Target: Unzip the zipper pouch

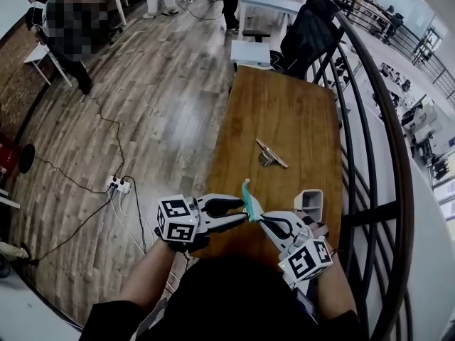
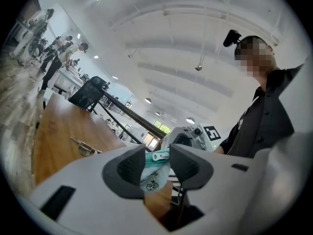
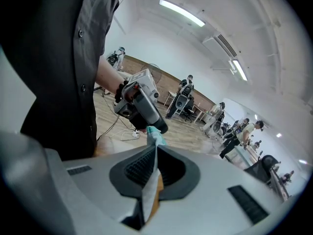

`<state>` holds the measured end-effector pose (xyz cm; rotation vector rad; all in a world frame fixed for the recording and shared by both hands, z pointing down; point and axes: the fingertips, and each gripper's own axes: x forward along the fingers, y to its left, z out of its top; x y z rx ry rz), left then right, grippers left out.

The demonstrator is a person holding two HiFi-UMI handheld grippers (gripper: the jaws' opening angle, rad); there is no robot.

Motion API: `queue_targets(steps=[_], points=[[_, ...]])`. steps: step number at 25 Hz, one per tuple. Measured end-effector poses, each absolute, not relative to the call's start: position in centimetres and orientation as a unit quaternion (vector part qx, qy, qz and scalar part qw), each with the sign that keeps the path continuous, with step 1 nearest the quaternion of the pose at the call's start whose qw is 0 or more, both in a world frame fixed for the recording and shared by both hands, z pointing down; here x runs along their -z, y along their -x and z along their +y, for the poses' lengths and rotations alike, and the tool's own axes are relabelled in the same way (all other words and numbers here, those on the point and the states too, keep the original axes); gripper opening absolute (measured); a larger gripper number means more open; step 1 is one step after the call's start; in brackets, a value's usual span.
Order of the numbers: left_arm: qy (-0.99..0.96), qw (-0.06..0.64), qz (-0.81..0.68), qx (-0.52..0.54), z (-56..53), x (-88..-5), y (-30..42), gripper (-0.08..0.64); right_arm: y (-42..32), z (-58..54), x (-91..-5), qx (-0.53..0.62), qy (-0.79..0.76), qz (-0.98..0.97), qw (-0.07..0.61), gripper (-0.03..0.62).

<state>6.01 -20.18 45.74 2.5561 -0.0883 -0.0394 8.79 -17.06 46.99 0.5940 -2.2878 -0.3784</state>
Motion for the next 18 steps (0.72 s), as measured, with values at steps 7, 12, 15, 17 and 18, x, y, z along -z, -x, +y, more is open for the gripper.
queue_targets(steps=[7,12,15,17,18], points=[[-0.948,0.317,0.001,0.003,-19.0,-46.7,-5.9,0.161,-8.3,-17.1,-47.1,0.144,-0.223,-0.895,0.357,0.002],[-0.95,0.313,0.008,-0.012,-18.1,-47.2,-6.1,0.152,-8.8,-17.5,-47.4,0.137,-0.234,-0.896,0.353,0.002],[-0.951,0.309,-0.002,-0.013,-18.0,-47.1,-6.0,0.07,-8.7,-17.5,-47.6,0.133,-0.241,-0.894,0.353,0.002],[-0.951,0.31,-0.005,-0.011,-17.9,-47.0,-6.1,0.063,-8.6,-17.7,-47.7,0.129,-0.247,-0.894,0.35,0.002],[-0.95,0.311,-0.004,-0.009,-17.8,-47.0,-6.2,0.063,-8.6,-17.8,-47.8,0.124,-0.251,-0.895,0.347,0.002]])
